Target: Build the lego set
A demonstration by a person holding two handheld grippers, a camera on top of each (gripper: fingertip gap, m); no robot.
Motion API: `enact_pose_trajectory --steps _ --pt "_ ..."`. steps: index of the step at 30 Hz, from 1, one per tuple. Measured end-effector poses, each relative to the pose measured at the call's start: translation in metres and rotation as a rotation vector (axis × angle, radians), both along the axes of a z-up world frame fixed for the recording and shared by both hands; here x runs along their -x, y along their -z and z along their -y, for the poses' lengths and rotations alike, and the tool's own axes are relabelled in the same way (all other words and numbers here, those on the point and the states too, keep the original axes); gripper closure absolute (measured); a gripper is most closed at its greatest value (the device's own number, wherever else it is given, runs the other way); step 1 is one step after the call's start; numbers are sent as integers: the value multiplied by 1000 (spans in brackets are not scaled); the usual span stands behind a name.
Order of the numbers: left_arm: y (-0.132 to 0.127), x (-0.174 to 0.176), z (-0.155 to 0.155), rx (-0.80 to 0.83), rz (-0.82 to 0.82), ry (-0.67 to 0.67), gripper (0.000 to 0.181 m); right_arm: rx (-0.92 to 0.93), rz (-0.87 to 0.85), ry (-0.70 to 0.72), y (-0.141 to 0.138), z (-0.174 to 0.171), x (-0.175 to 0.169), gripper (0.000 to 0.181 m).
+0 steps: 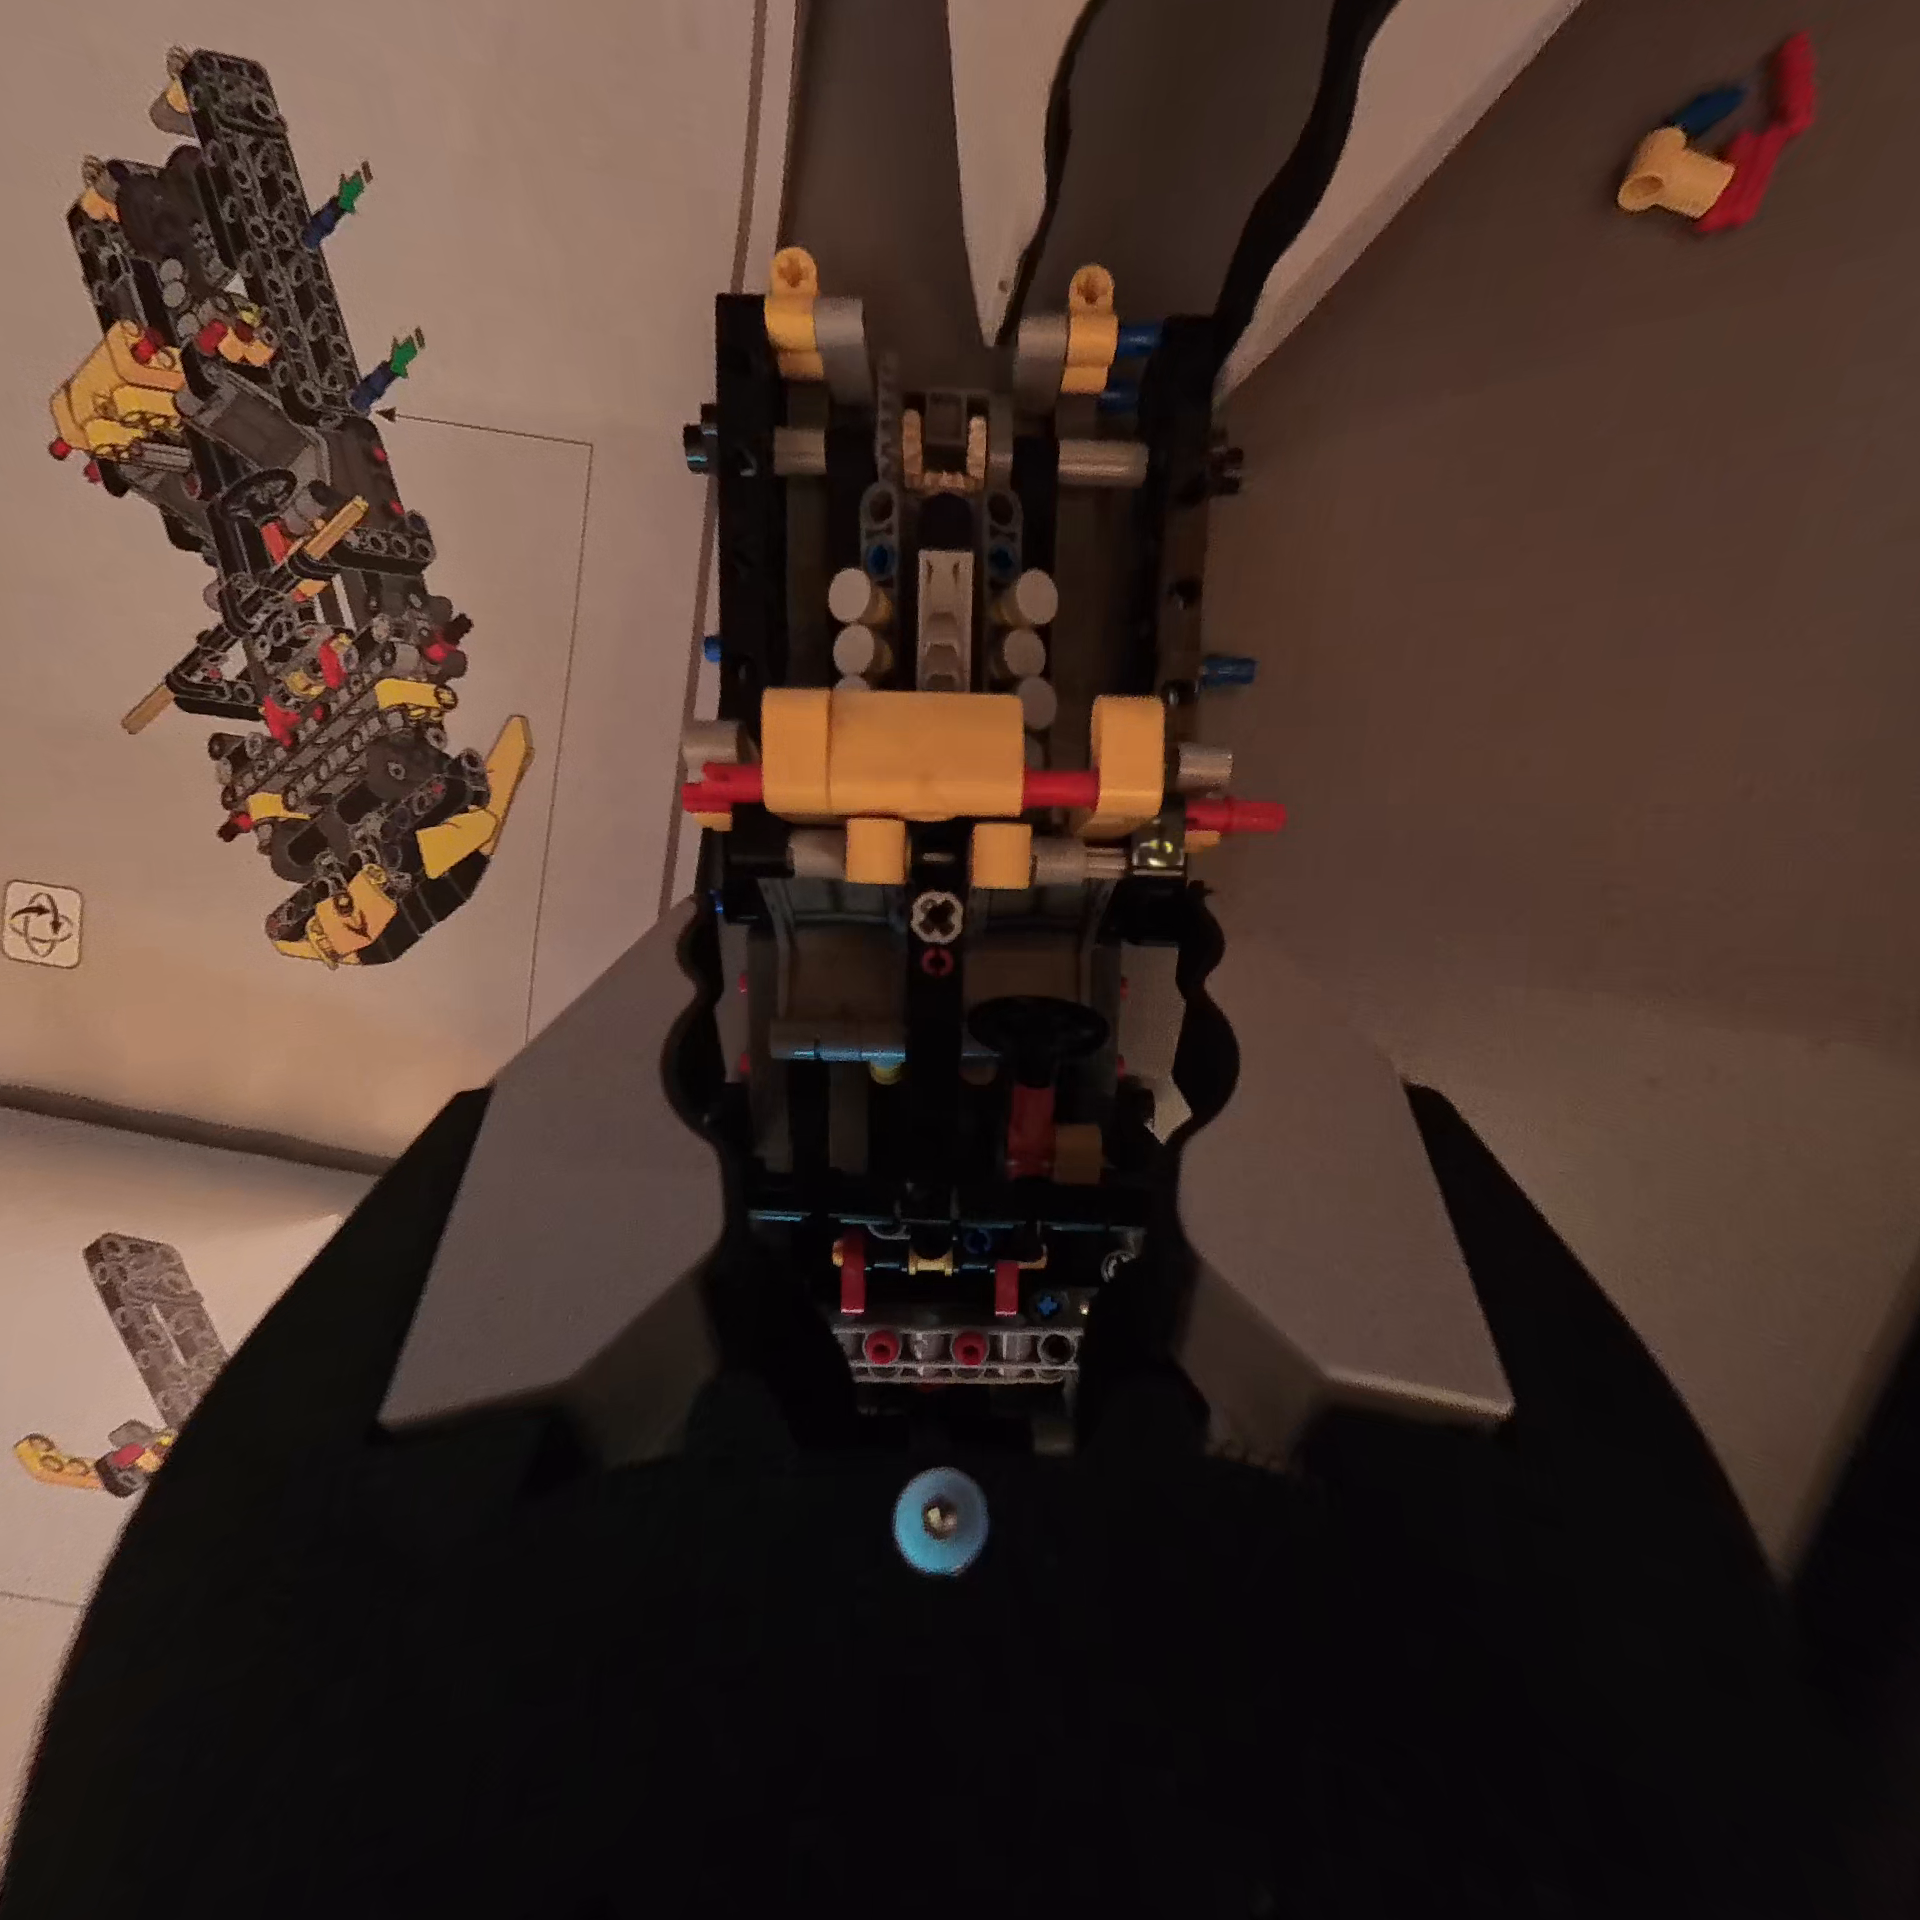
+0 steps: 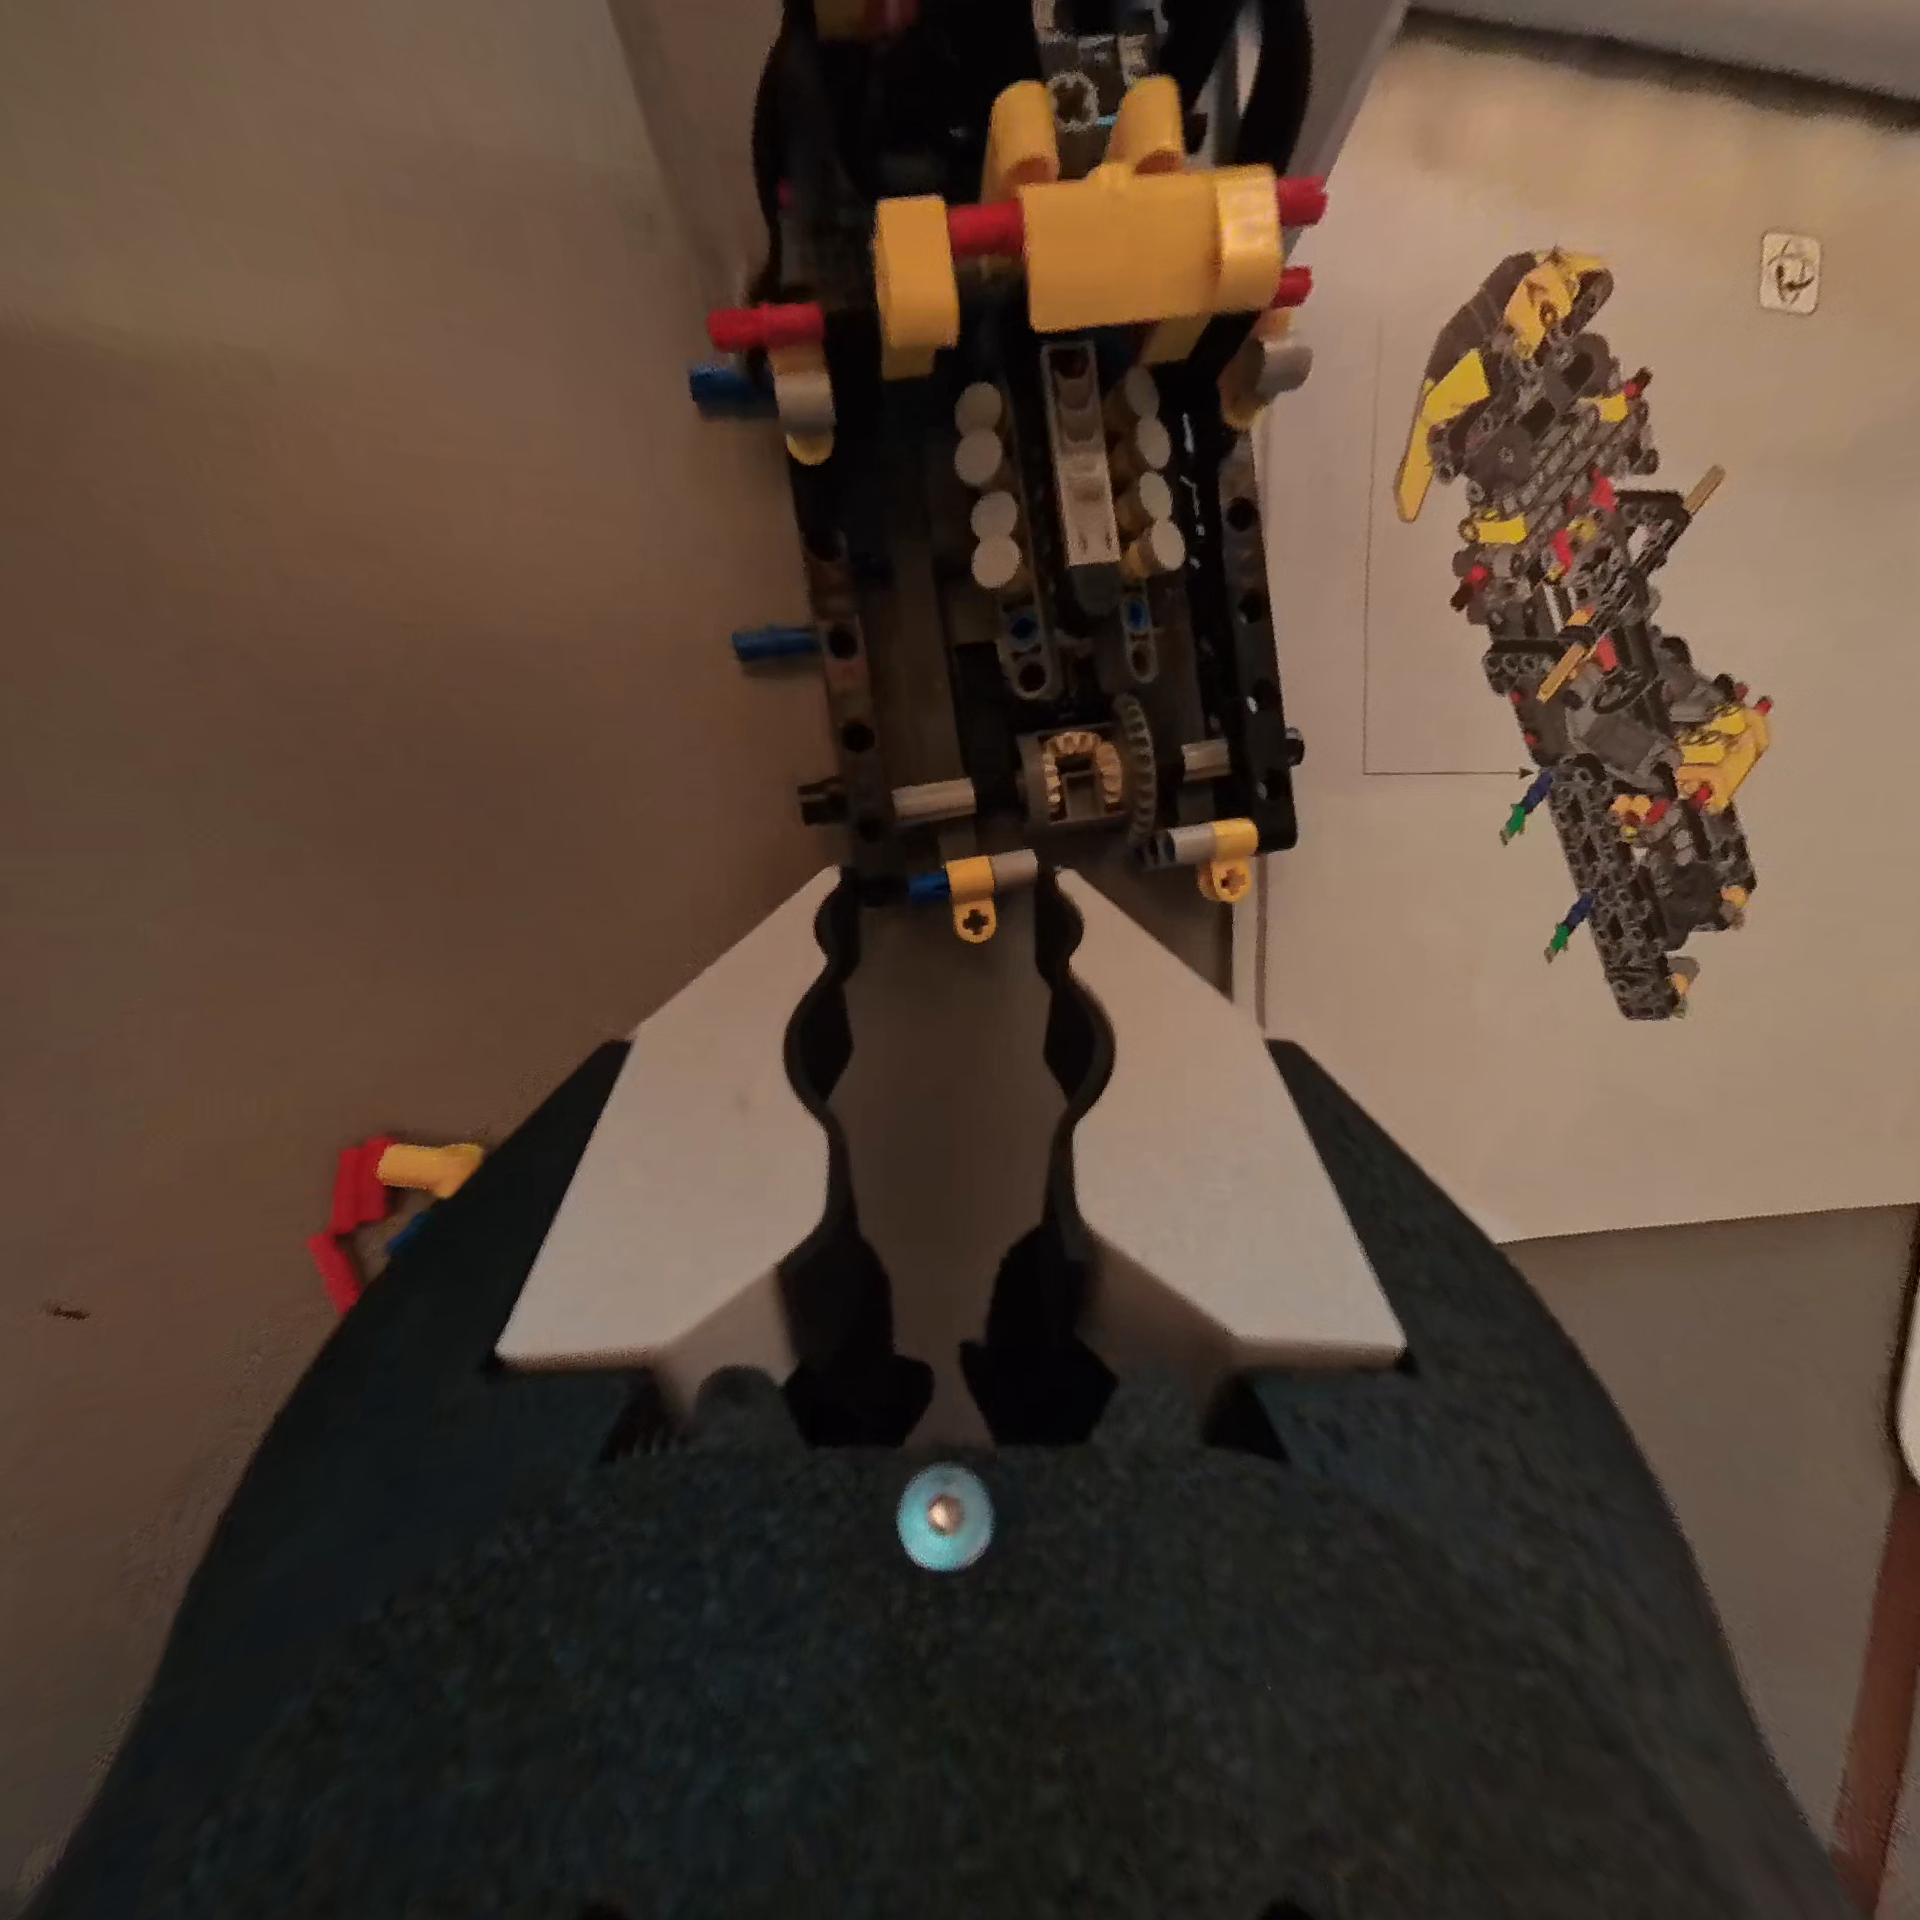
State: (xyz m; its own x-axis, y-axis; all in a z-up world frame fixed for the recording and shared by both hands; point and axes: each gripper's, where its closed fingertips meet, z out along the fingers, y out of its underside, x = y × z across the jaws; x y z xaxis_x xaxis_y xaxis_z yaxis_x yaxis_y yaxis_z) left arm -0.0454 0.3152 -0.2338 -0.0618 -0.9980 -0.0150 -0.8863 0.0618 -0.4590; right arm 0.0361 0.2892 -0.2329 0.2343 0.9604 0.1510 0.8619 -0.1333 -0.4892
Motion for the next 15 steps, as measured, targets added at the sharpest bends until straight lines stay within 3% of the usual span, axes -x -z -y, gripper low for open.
enact_pose_trajectory --steps 7,9,15 --pt "0 0 0 10 -2 -8 92 26 -5 36 0 1 -3 148" --pt "0 0 -2 11 0 -15 94 26 14 54 -3 1 -8 139" --pt "0 0 -2 12 -1 -18 94 29 -69 38 -13 2 6 139"
